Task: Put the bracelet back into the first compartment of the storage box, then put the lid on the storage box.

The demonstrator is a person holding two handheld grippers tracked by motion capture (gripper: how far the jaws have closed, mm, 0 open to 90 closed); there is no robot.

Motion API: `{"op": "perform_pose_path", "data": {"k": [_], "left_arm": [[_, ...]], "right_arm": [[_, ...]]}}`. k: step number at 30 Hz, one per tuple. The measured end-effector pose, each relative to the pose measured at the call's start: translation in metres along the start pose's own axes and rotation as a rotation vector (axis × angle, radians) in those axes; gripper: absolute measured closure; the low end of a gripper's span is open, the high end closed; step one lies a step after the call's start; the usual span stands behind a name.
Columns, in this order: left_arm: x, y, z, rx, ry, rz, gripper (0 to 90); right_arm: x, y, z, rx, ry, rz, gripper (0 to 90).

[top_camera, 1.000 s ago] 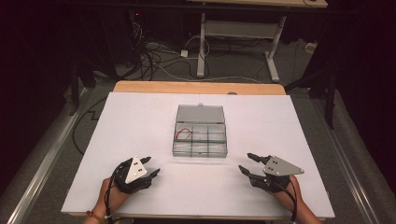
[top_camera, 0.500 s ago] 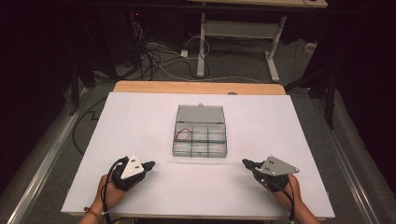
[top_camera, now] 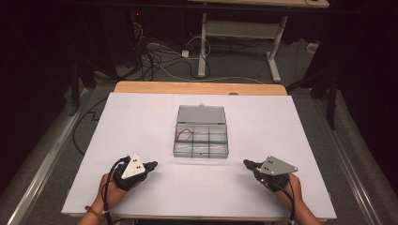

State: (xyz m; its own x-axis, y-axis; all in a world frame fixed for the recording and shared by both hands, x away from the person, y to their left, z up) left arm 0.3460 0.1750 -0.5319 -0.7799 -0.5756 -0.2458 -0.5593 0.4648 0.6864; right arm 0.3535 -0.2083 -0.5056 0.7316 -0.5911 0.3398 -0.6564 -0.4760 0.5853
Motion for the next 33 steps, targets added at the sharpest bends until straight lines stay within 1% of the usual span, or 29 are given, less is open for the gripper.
{"op": "perform_pose_path", "data": {"k": [2,4,7,9,11,15,17,19,22,26,28,29,30,33], "left_arm": [[-0.001,0.000,0.002,-0.012,-0.007,-0.006,87.0],[-0.002,0.001,0.003,-0.009,-0.004,-0.012,87.0],[-0.005,0.004,0.003,-0.002,0.004,-0.046,87.1],[-0.007,0.008,0.002,0.012,0.016,-0.050,87.2],[-0.008,0.009,0.002,0.007,0.010,-0.061,87.1],[-0.008,0.006,0.005,-0.014,0.009,-0.058,87.2],[-0.008,0.005,0.005,-0.022,0.002,-0.063,87.1],[-0.009,0.005,0.004,-0.015,0.005,-0.060,87.2],[-0.008,0.003,0.004,-0.027,0.001,-0.067,87.1],[-0.012,-0.003,0.004,-0.053,0.019,-0.097,87.1],[-0.014,-0.006,0.003,-0.068,0.013,-0.102,87.1],[-0.014,-0.008,0.002,-0.072,0.019,-0.096,87.2],[-0.017,-0.009,0.001,-0.075,0.021,-0.100,87.2],[-0.025,-0.012,-0.006,-0.054,0.050,-0.087,87.1]], "right_arm": [[0.000,0.001,-0.001,0.004,0.002,0.006,90.0],[0.001,0.000,-0.003,0.011,0.002,0.008,90.0],[0.001,0.000,-0.004,0.012,-0.002,0.006,90.0],[0.000,-0.001,-0.003,0.008,0.001,0.004,90.0],[-0.001,-0.001,-0.003,0.004,0.004,0.002,90.0],[-0.001,-0.002,-0.004,0.008,0.005,-0.002,90.0],[-0.002,-0.001,-0.005,0.011,0.005,-0.001,90.0],[-0.001,-0.001,-0.005,0.015,0.001,-0.002,90.0],[0.000,-0.001,-0.003,0.010,-0.002,0.001,90.0],[0.003,0.000,-0.003,0.013,-0.010,0.004,90.0],[0.005,0.001,-0.005,0.018,-0.013,0.009,90.0],[0.007,0.002,-0.007,0.024,-0.015,0.012,90.0],[0.009,0.001,-0.007,0.028,-0.019,0.013,90.0],[0.015,-0.001,-0.008,0.020,-0.027,0.020,90.0]]}}
Point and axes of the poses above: each handheld gripper's, and its own axes: y roughly backward along the jaws, z roughly out of its underside, x roughly to its right, the point moved 6 cm from there along -y, roughly forward along the jaws, and after that the axes turned 8 degrees about -x, right-handed, at the moved point
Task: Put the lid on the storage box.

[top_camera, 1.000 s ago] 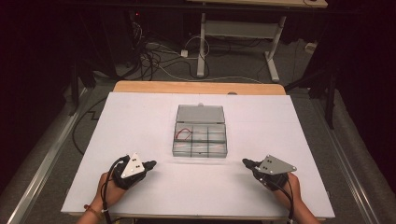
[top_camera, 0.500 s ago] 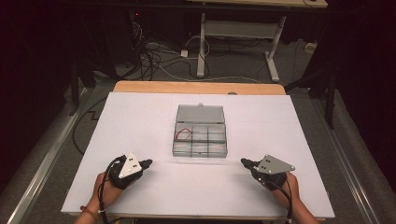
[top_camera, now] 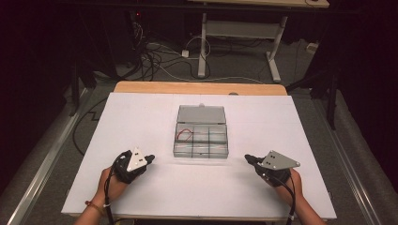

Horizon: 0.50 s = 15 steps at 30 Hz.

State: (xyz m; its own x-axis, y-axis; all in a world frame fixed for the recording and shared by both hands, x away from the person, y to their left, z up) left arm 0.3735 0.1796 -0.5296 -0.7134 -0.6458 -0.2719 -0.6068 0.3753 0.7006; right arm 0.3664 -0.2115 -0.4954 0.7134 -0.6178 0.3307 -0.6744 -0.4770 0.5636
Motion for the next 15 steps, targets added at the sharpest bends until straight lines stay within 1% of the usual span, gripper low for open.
{"op": "perform_pose_path", "data": {"k": [3,4,5,6,7,8,10,12,14,15], "left_arm": [[-0.008,-0.004,-0.009,0.002,0.008,-0.002,87.0],[-0.012,-0.006,-0.012,-0.001,0.004,-0.009,87.0],[-0.016,-0.009,-0.014,-0.002,0.005,-0.015,87.0],[-0.019,-0.011,-0.017,-0.006,0.010,-0.009,87.0],[-0.023,-0.014,-0.020,-0.011,0.014,-0.013,87.1],[-0.027,-0.016,-0.023,-0.018,0.015,-0.027,87.1],[-0.033,-0.020,-0.028,-0.032,0.011,-0.054,87.1],[-0.040,-0.022,-0.034,-0.037,-0.001,-0.077,87.2],[-0.048,-0.025,-0.039,-0.038,0.026,-0.065,87.1],[-0.052,-0.027,-0.041,-0.039,0.035,-0.059,87.1]], "right_arm": [[0.009,-0.003,0.000,-0.008,-0.020,0.000,90.0],[0.013,-0.005,0.000,-0.008,-0.031,0.004,90.0],[0.017,-0.007,-0.001,-0.015,-0.039,0.001,90.0],[0.021,-0.009,-0.001,-0.023,-0.051,-0.007,90.0],[0.025,-0.012,-0.001,-0.030,-0.058,-0.004,90.0],[0.030,-0.015,-0.002,-0.035,-0.061,0.004,90.0],[0.039,-0.021,-0.005,-0.049,-0.064,0.004,90.0],[0.047,-0.029,-0.007,-0.069,-0.072,0.008,90.0],[0.057,-0.038,-0.009,-0.080,-0.069,0.041,90.0],[0.061,-0.043,-0.010,-0.082,-0.083,0.043,90.0]]}}
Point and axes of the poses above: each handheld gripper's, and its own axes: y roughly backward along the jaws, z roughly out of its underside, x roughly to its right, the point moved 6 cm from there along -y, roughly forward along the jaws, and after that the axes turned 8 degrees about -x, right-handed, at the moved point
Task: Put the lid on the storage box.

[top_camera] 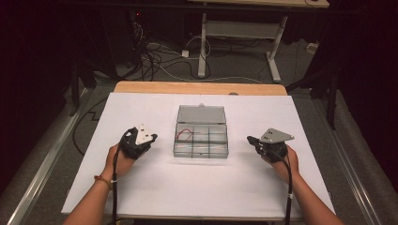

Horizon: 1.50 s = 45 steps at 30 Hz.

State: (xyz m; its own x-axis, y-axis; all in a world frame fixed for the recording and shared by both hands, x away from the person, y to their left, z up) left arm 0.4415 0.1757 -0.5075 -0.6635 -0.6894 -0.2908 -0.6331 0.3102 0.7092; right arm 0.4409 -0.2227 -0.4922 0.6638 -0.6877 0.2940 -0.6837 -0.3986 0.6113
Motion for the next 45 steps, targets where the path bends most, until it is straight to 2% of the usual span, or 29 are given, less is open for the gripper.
{"op": "perform_pose_path", "data": {"k": [1,2,3,4,7,10,11,12,14,16,19,21,24,29,32,37,41,43,45], "left_arm": [[-0.003,-0.003,-0.002,-0.004,0.007,0.000,87.1],[-0.006,-0.006,-0.004,-0.012,0.011,0.000,87.1],[-0.010,-0.008,-0.006,-0.010,0.012,0.001,87.1],[-0.012,-0.012,-0.008,-0.019,0.020,0.012,87.1],[-0.020,-0.021,-0.014,-0.042,0.029,0.011,87.1],[-0.025,-0.029,-0.022,-0.044,0.072,0.042,87.0],[-0.027,-0.032,-0.025,-0.053,0.074,0.048,87.0],[-0.027,-0.036,-0.028,-0.052,0.088,0.055,87.0],[-0.028,-0.043,-0.033,-0.072,0.084,0.050,87.0],[-0.029,-0.050,-0.038,-0.079,0.099,0.067,87.0],[-0.029,-0.060,-0.045,-0.089,0.101,0.074,87.0],[-0.029,-0.068,-0.047,-0.120,0.085,0.061,86.9],[-0.030,-0.080,-0.047,-0.149,0.085,0.061,87.0],[-0.033,-0.089,-0.053,-0.127,0.126,0.086,87.0],[-0.031,-0.092,-0.056,-0.123,0.109,0.075,87.0],[-0.026,-0.095,-0.063,-0.126,0.093,0.081,87.0],[-0.014,-0.098,-0.071,-0.129,0.039,0.069,87.0],[-0.013,-0.099,-0.073,-0.131,0.037,0.061,87.1],[-0.013,-0.100,-0.073,-0.120,0.052,0.070,87.0]], "right_arm": [[0.004,-0.005,-0.002,-0.003,-0.007,0.003,90.0],[0.008,-0.009,-0.004,0.001,0.000,0.030,90.0],[0.012,-0.013,-0.006,-0.006,-0.002,0.038,90.0],[0.015,-0.018,-0.008,-0.016,-0.014,0.030,90.0],[0.024,-0.031,-0.015,-0.047,-0.021,0.037,90.0],[0.030,-0.043,-0.022,-0.065,-0.027,0.041,90.0],[0.031,-0.047,-0.024,-0.079,-0.043,0.037,90.0],[0.033,-0.050,-0.027,-0.084,-0.041,0.040,90.0],[0.035,-0.057,-0.030,-0.098,-0.051,0.043,90.0],[0.036,-0.064,-0.033,-0.119,-0.052,0.047,90.0],[0.037,-0.073,-0.037,-0.140,-0.055,0.048,90.0],[0.037,-0.079,-0.038,-0.159,-0.058,0.040,90.0],[0.037,-0.087,-0.039,-0.192,-0.054,0.031,90.0],[0.038,-0.099,-0.041,-0.207,-0.076,0.017,90.0],[0.037,-0.106,-0.041,-0.234,-0.062,0.020,90.0],[0.036,-0.111,-0.046,-0.237,-0.058,0.017,90.0],[0.033,-0.117,-0.053,-0.244,-0.076,-0.008,90.0],[0.031,-0.121,-0.056,-0.244,-0.068,-0.001,90.0],[0.030,-0.123,-0.059,-0.244,-0.060,-0.001,90.0]]}}
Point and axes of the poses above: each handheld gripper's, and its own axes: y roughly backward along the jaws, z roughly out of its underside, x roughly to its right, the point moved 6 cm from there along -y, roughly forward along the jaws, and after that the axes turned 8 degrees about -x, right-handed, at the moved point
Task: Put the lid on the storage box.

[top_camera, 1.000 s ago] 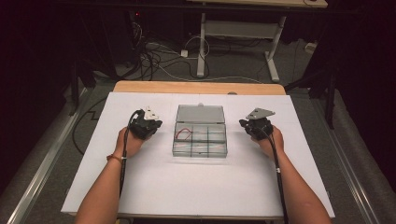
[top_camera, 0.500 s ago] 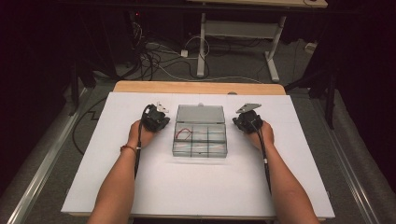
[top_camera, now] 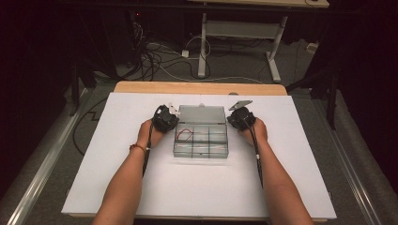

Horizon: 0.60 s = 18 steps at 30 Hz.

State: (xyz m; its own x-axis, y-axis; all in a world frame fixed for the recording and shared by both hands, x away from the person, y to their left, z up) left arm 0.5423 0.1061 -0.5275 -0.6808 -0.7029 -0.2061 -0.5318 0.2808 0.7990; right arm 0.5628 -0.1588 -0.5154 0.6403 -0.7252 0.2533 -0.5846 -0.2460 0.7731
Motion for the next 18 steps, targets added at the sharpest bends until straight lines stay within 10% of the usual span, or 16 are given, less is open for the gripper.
{"op": "perform_pose_path", "data": {"k": [18], "left_arm": [[-0.0020,-0.0025,-0.0023,0.018,0.018,0.021,87.0]], "right_arm": [[-0.0053,-0.0061,-0.0089,0.013,-0.003,0.012,90.0]]}}
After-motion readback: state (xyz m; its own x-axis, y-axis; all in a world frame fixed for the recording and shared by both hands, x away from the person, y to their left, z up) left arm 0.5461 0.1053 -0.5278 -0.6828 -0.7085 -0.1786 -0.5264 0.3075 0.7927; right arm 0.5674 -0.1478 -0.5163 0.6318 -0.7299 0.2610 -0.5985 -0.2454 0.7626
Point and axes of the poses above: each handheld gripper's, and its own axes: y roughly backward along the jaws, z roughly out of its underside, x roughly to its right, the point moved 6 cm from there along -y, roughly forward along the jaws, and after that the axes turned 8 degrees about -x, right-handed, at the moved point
